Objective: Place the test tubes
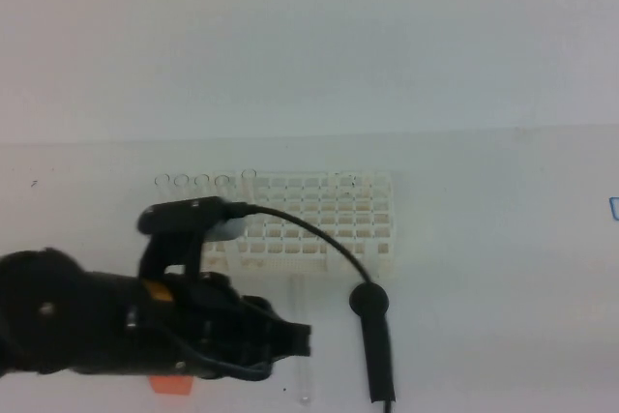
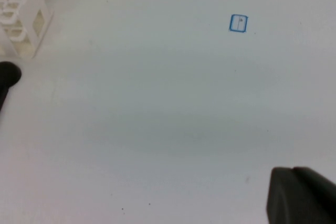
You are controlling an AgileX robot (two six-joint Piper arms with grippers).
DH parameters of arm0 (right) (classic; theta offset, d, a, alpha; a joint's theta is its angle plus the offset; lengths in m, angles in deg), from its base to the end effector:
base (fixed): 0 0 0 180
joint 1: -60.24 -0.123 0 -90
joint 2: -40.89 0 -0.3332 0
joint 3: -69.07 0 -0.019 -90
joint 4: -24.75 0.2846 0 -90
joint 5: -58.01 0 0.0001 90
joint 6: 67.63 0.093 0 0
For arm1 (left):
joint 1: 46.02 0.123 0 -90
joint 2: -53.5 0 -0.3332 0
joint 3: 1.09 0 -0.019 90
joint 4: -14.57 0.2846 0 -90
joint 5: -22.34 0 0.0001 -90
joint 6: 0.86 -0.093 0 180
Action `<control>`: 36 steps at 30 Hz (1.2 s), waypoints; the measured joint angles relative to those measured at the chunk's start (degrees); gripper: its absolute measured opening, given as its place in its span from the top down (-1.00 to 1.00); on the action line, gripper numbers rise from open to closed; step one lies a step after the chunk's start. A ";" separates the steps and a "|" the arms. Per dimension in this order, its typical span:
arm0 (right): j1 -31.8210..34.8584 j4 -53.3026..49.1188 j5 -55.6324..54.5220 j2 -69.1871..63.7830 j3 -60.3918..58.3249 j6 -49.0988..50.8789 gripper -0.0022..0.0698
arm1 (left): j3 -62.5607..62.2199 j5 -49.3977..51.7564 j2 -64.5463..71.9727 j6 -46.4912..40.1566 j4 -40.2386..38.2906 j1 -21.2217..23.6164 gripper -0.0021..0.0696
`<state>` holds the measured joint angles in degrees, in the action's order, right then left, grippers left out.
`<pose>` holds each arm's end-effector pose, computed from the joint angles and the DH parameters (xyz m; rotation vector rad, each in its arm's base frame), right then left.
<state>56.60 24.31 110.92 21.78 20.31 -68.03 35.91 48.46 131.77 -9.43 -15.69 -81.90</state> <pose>0.0215 0.0008 0.3092 -0.0755 2.1067 0.0246 0.1970 -0.1680 0.2773 0.4726 2.4643 -0.6913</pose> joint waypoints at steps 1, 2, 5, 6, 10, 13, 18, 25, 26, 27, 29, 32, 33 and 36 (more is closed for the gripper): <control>0.00 -0.10 0.13 0.00 0.00 0.00 0.94 | -1.48 -1.26 2.04 2.42 2.47 -1.77 0.69; 0.00 -0.24 0.23 0.00 0.00 0.00 0.94 | -3.00 -1.90 4.07 5.57 4.82 -3.53 0.65; 0.00 -0.39 0.46 0.00 0.00 0.00 0.94 | -7.02 -0.91 9.52 14.19 11.43 -5.99 0.54; 0.00 -0.39 0.46 0.00 0.00 0.00 0.94 | -8.25 0.32 11.24 16.20 13.35 -6.29 0.46; 0.00 -0.39 0.57 0.00 0.00 0.00 0.94 | -11.18 5.16 15.96 18.81 15.55 -6.39 0.08; 0.00 -0.58 0.68 0.00 0.00 0.00 0.94 | -11.40 4.86 17.62 20.71 17.08 -6.39 -0.15; 0.00 -0.86 0.67 0.00 0.00 0.00 0.94 | -11.40 4.06 20.87 26.97 23.11 -6.39 -0.20; 0.00 -0.95 0.67 0.00 0.00 0.00 0.94 | -13.19 3.23 25.41 27.09 24.07 -6.39 -0.20; 0.00 -0.95 0.67 0.00 0.00 0.00 0.94 | -13.46 3.23 26.11 27.09 24.20 -6.39 -0.20; 0.00 -0.95 0.67 0.00 0.00 0.00 0.94 | -13.79 3.23 26.99 27.19 24.51 -6.39 -0.20; 0.00 -0.95 0.67 0.00 0.00 0.00 0.94 | -14.51 3.68 28.46 27.11 25.12 -6.39 -0.20; 0.00 -0.95 0.67 0.00 0.00 0.00 0.94 | -15.99 4.89 30.39 27.11 25.49 -6.39 -0.20; 0.00 -0.95 0.67 0.00 0.00 0.00 0.94 | -16.48 5.02 30.96 27.11 25.71 -6.39 -0.20; 0.00 -0.99 0.67 0.00 0.00 0.00 0.94 | -17.58 5.83 32.12 27.21 26.58 -6.39 -0.20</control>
<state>56.60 23.32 111.59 21.78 20.31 -68.03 18.32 54.30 163.89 17.78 10.89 -88.29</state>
